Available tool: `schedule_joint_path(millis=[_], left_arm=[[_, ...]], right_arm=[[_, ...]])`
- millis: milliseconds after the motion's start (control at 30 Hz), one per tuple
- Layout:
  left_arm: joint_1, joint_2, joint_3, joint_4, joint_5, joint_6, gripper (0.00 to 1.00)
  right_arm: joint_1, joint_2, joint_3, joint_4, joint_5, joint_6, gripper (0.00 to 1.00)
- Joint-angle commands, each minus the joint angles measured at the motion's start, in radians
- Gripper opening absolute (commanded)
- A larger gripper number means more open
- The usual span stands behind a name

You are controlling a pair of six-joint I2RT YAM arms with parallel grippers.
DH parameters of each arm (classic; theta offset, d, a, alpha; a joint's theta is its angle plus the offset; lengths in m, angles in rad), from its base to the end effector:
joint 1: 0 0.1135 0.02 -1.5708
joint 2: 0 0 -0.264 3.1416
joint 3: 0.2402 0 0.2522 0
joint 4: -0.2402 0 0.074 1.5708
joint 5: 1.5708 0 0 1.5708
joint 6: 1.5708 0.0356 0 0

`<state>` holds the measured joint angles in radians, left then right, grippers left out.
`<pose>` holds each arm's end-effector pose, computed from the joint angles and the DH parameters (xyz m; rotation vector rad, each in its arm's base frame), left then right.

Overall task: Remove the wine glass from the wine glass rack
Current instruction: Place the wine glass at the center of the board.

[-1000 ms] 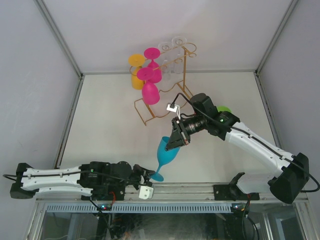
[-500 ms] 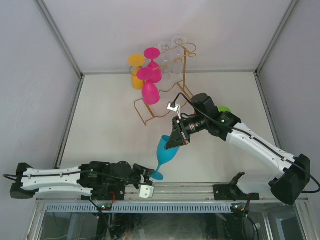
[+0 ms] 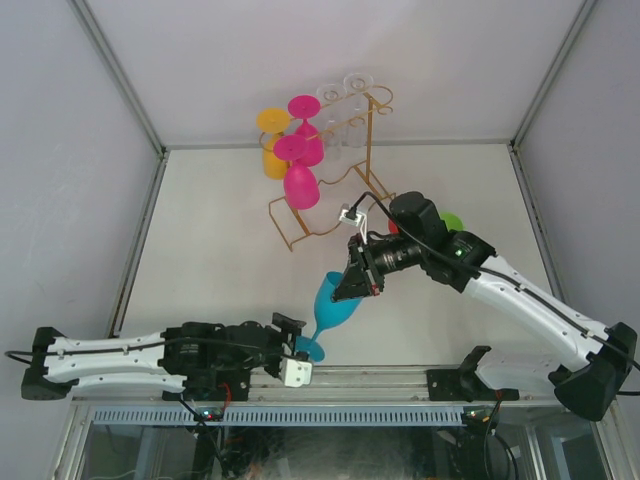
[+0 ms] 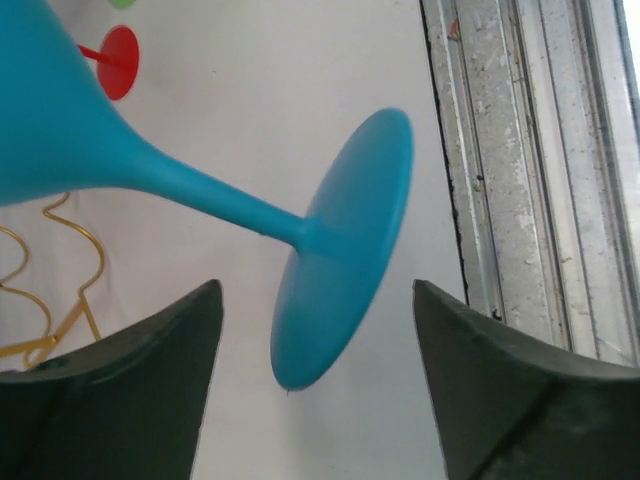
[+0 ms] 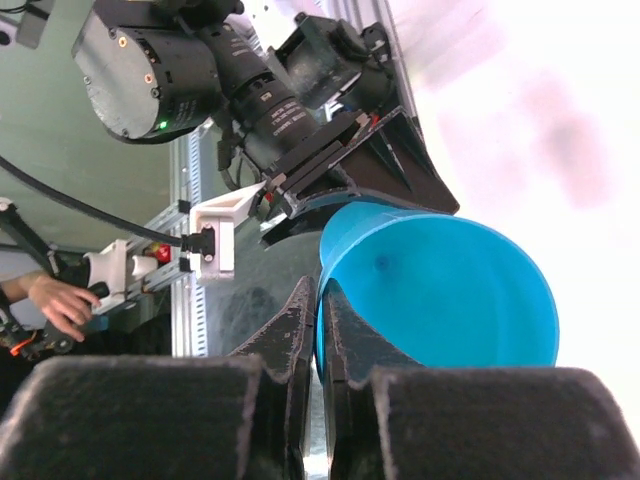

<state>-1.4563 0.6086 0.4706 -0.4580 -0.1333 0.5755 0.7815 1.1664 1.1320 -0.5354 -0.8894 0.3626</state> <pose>0.0212 -0.1432 0.2288 1.8139 1.2152 -0.3613 0.1539 0.1916 0.3557 -1.0474 2.0908 1.5767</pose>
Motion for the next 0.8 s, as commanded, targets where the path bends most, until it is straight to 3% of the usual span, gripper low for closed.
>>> schedule_joint_path(millis=[0, 100, 333, 533, 633, 767], left_arm=[[0.004, -0.023, -0.012, 0.024, -0.044, -0.035, 0.87], [0.005, -0.053, -0.022, 0.046, -0.072, -0.040, 1.00], [0.035, -0.158, -0.034, 0.162, -0.183, -0.117, 1.00], [0.087, -0.161, 0.006, 0.324, -0.648, -0.306, 1.00], [0.160, -0.092, 0.114, 0.187, -0.694, -0.453, 1.00], [0.257, 0.044, 0.227, 0.070, -0.665, -0.533, 1.00]], right_arm=[[0.025, -0.041, 0.016, 0.010, 0.153, -0.010, 0.00], [0.036, -0.057, 0.012, -0.007, 0.234, -0.019, 0.00], [0.072, -0.112, 0.012, -0.062, 0.477, -0.041, 0.00], [0.171, -0.170, 0.011, -0.104, 0.853, -0.055, 0.00], [0.201, -0.183, 0.003, -0.117, 1.139, -0.011, 0.00], [0.200, -0.188, -0.002, -0.176, 1.269, 0.050, 0.00]])
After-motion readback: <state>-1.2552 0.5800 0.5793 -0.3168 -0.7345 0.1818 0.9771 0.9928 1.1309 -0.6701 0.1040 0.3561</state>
